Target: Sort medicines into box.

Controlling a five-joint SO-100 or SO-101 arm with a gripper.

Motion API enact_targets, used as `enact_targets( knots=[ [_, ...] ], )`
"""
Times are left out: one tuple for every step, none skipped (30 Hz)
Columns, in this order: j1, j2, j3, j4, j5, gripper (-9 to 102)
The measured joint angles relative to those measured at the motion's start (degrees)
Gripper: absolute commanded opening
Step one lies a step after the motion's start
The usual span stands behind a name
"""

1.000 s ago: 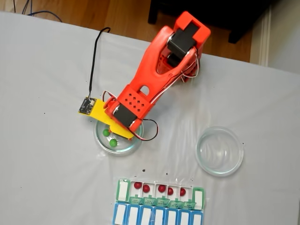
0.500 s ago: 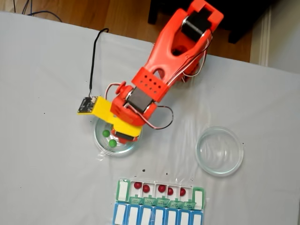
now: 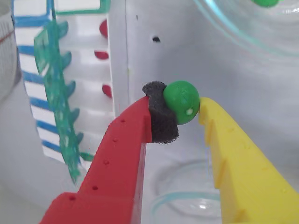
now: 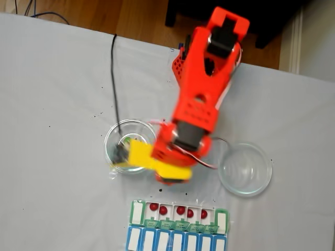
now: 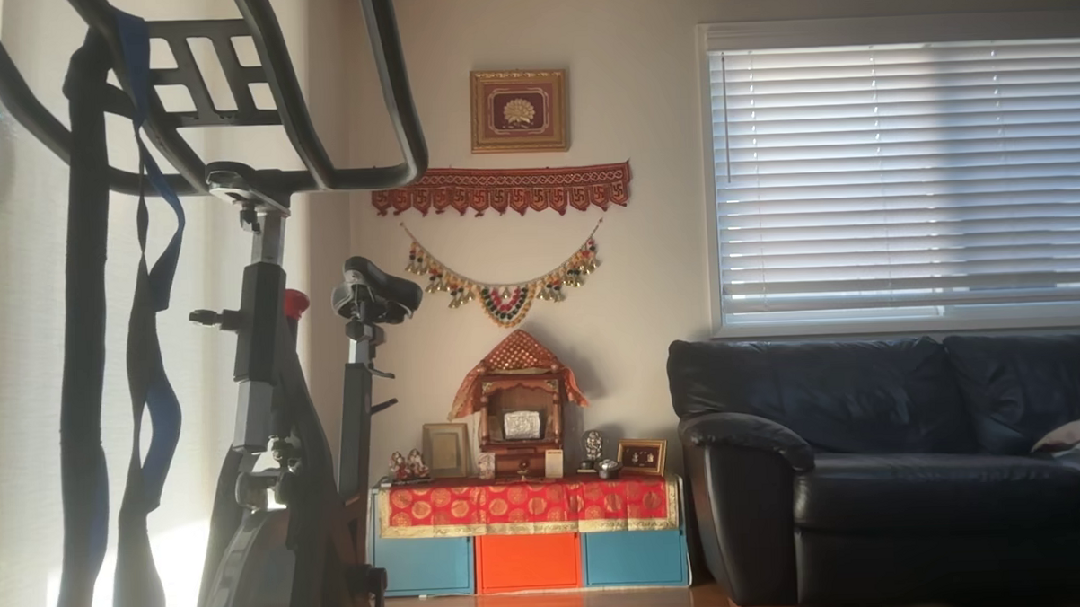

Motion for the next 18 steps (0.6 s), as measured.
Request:
enact_targets(
  knots=[
    [-1.76, -0.97, -1.32, 0.97, 0.00, 2],
    [-3.52, -2.11, -2.81, 1.76, 0.00, 2],
    [-4.75, -3.34, -4.22, 2.46, 0.00, 2],
    [-5.98, -4.75, -6.15, 3.60, 0.00, 2],
    [-7.21, -6.94, -9.05, 5.10, 0.00, 2],
    [-8.09, -8.61, -11.07, 6.24, 0.00, 2],
    [-8.88, -10.81, -13.80, 7.56, 0.09, 2],
    [-9.67, -12.74, -16.26, 8.44, 0.35, 2],
    [-10.46, -15.03, -18.28, 9.05, 0.26, 2],
    [-11.16, -16.79, -19.86, 9.14, 0.26, 2],
    [-11.78, -18.28, -21.18, 9.05, 0.26, 2],
    [-12.22, -19.42, -22.06, 9.14, 0.26, 2],
    [-12.83, -21.36, -23.73, 9.49, 0.35, 2],
    [-13.18, -22.85, -25.40, 9.93, 0.35, 2],
    [-13.62, -24.08, -26.46, 10.28, 0.35, 2],
    [-14.06, -25.14, -27.33, 10.37, 0.62, 2],
    [-14.50, -26.10, -27.95, 10.28, 1.14, 2],
    [-14.94, -26.54, -28.39, 9.93, 1.76, 2]
  ],
)
